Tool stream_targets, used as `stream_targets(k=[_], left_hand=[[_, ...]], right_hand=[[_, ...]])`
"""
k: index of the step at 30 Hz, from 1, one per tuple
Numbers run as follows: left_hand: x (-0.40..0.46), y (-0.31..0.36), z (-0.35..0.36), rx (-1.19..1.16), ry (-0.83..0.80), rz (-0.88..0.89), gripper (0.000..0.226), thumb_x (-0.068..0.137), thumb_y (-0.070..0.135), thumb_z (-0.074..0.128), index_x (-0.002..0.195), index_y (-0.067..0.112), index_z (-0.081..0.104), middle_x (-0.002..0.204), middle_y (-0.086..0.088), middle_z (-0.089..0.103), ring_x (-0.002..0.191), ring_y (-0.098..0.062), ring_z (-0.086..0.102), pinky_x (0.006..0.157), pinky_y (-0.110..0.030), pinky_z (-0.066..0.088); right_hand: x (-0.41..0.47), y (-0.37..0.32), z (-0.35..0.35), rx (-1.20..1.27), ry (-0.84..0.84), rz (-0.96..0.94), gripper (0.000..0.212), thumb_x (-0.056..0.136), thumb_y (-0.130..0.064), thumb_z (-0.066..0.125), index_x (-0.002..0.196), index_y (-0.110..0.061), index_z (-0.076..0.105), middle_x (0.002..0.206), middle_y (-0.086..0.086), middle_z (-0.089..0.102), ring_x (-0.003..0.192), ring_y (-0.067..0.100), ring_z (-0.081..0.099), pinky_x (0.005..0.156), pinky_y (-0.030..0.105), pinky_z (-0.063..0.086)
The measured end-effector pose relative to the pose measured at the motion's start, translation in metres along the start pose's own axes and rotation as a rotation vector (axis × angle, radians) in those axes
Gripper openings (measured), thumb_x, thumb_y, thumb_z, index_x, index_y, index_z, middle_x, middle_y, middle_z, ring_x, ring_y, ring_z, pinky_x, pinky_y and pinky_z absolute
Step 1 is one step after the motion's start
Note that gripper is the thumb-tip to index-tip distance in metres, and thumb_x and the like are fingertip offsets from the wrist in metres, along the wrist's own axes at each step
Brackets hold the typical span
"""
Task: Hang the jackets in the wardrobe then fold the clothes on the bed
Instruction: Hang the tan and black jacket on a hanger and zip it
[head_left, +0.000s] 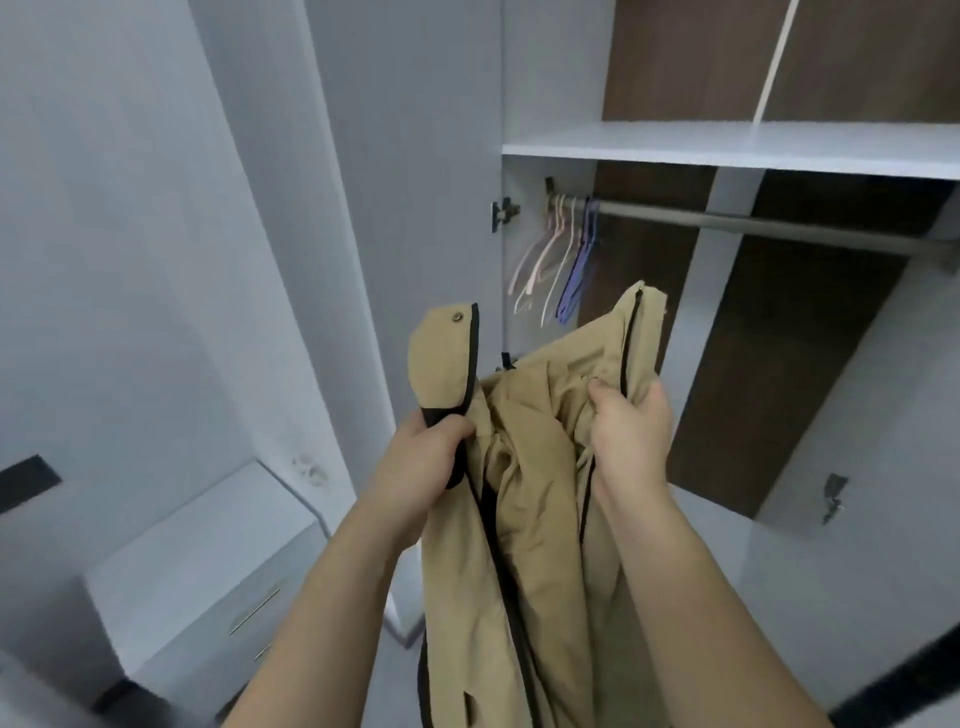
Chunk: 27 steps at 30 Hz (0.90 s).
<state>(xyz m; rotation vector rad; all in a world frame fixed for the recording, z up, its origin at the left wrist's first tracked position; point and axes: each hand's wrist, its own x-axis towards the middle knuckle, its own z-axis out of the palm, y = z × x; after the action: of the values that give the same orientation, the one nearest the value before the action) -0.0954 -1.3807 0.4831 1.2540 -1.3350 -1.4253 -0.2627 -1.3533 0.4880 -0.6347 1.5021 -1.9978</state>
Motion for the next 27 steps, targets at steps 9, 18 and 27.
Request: stream_targets(k=[9, 18, 27], left_hand=[[0.125, 0.001, 0.077, -0.006, -0.158, -0.068, 0.027, 0.086, 0.026, 0.061, 0.111, 0.018, 0.063, 0.101, -0.003, 0.072, 0.095, -0.022, 0.067, 0.088, -0.041, 0.055], [0.244, 0.002, 0.144, 0.372, -0.335, 0.009, 0.008, 0.089, 0.014, 0.056, 0.086, 0.021, 0.054, 0.088, 0.000, 0.064, 0.075, -0.017, 0.058, 0.065, -0.024, 0.045], [0.382, 0.028, 0.188, 1.176, -0.558, 0.280, 0.027, 0.084, 0.017, 0.055, 0.109, 0.016, 0.064, 0.113, -0.003, 0.065, 0.101, -0.022, 0.059, 0.082, -0.028, 0.049]], right_hand=[[0.087, -0.001, -0.011, -0.006, 0.263, -0.096, 0.028, 0.089, -0.006, 0.059, 0.082, -0.033, 0.061, 0.083, -0.009, 0.069, 0.083, 0.012, 0.066, 0.085, 0.038, 0.056], [0.206, 0.005, 0.003, -0.035, 0.250, -0.019, 0.014, 0.083, -0.007, 0.060, 0.091, -0.016, 0.067, 0.092, 0.012, 0.070, 0.091, 0.029, 0.068, 0.082, 0.042, 0.057], [0.328, 0.002, 0.021, -0.166, 0.167, 0.004, 0.019, 0.082, -0.012, 0.061, 0.079, -0.031, 0.064, 0.077, -0.009, 0.070, 0.080, 0.013, 0.065, 0.079, 0.036, 0.056]])
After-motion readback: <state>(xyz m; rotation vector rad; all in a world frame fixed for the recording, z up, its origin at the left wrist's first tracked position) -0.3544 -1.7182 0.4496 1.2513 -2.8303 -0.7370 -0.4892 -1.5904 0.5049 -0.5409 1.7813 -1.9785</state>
